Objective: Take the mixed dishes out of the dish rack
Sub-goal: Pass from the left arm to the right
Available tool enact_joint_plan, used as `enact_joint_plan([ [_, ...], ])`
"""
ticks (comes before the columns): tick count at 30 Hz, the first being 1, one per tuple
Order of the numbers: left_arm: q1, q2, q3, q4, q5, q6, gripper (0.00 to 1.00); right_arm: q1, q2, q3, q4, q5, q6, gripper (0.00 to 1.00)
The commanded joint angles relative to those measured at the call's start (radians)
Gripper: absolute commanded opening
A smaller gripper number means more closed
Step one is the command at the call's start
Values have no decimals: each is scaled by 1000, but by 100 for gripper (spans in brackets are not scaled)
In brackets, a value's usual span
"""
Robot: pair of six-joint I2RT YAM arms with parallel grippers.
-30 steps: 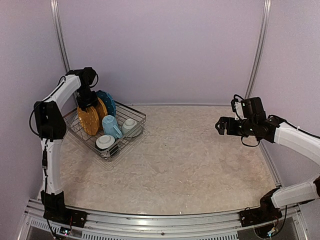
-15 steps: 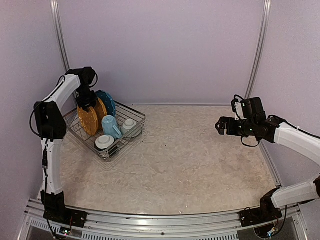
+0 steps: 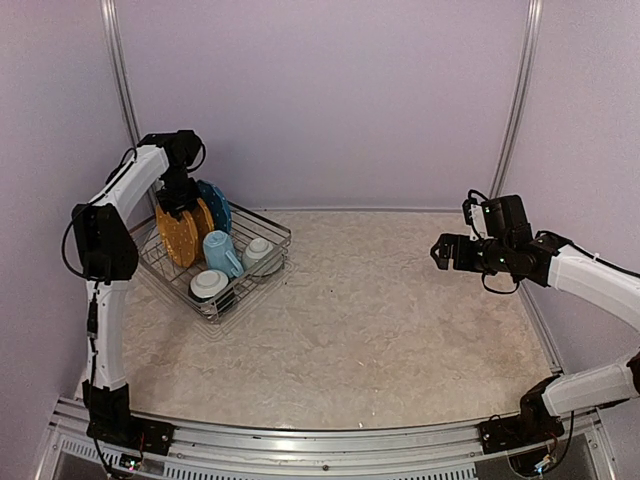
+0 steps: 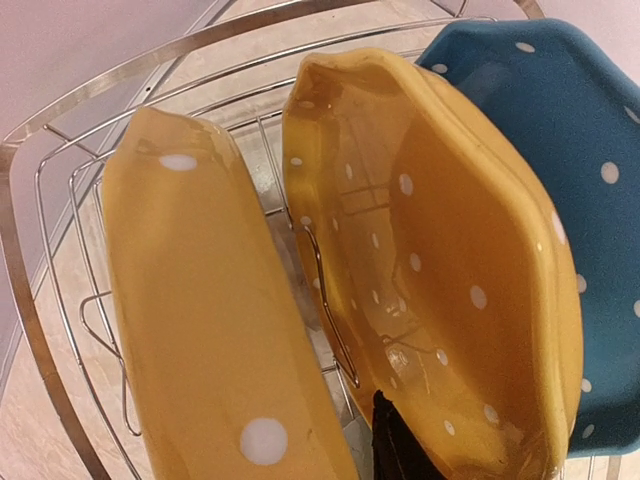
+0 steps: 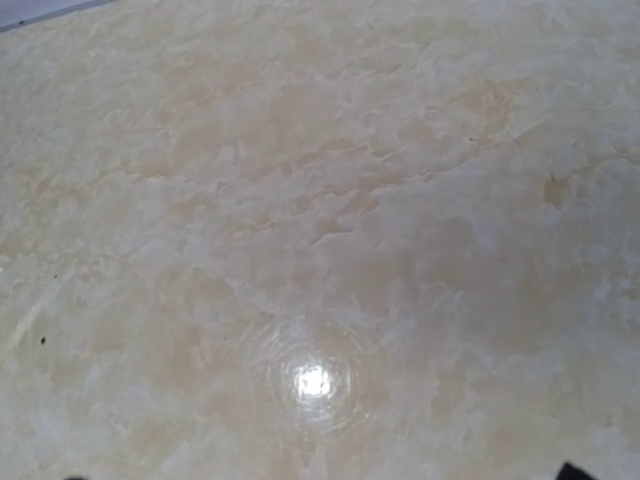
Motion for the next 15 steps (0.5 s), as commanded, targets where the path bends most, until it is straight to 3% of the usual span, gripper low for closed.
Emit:
enact_joint_plan([
  [1, -25, -107, 58, -107, -62, 46, 0, 11, -14, -19, 10, 9, 8, 100],
  [10, -11, -298, -175, 125, 18, 54, 0, 11, -28, -32, 11, 17, 15, 100],
  [15, -10, -359, -198, 146, 29, 39, 0, 12, -31, -32, 15, 18, 16, 100],
])
